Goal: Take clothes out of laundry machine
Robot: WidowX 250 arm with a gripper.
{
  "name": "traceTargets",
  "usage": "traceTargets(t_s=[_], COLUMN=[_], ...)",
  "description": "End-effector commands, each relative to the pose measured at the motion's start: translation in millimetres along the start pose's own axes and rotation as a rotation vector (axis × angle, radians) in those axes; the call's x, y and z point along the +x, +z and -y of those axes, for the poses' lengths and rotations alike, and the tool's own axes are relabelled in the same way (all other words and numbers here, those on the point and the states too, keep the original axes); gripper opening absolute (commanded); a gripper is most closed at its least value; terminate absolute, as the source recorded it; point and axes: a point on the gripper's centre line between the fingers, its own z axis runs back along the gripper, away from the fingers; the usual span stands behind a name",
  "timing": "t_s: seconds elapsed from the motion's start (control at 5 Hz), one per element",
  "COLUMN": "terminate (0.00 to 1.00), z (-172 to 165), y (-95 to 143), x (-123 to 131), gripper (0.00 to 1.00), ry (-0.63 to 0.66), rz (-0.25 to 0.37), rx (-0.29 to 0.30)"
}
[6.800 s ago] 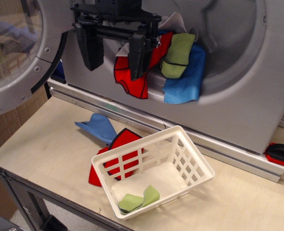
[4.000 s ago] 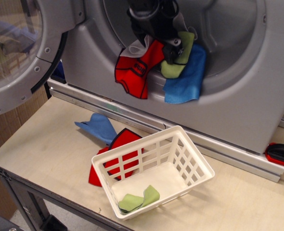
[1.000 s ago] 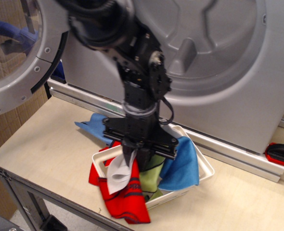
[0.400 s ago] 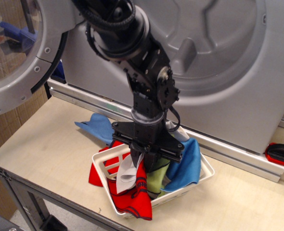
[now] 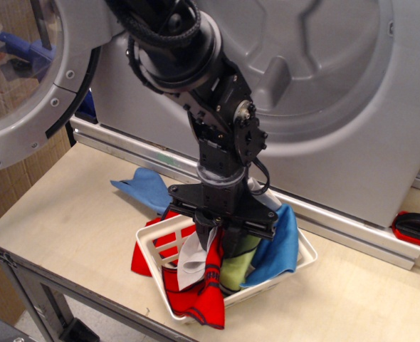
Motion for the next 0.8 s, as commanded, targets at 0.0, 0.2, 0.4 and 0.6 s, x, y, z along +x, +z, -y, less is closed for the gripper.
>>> traceTargets(t_s=[0.0, 0.2, 0.4, 0.6], terminate=[0.0, 0.0, 0.0, 1.0], z=[0, 4, -3, -3], y=[69, 105, 117, 117], x=[-6, -9, -11, -11], gripper=[1.0, 1.0, 1.0, 1.0], ry=[0.053, 0.092, 0.062, 0.062], rz=[0.06, 0.089, 0.078, 0.078], rx=[0.03, 0.07, 0.059, 0.059])
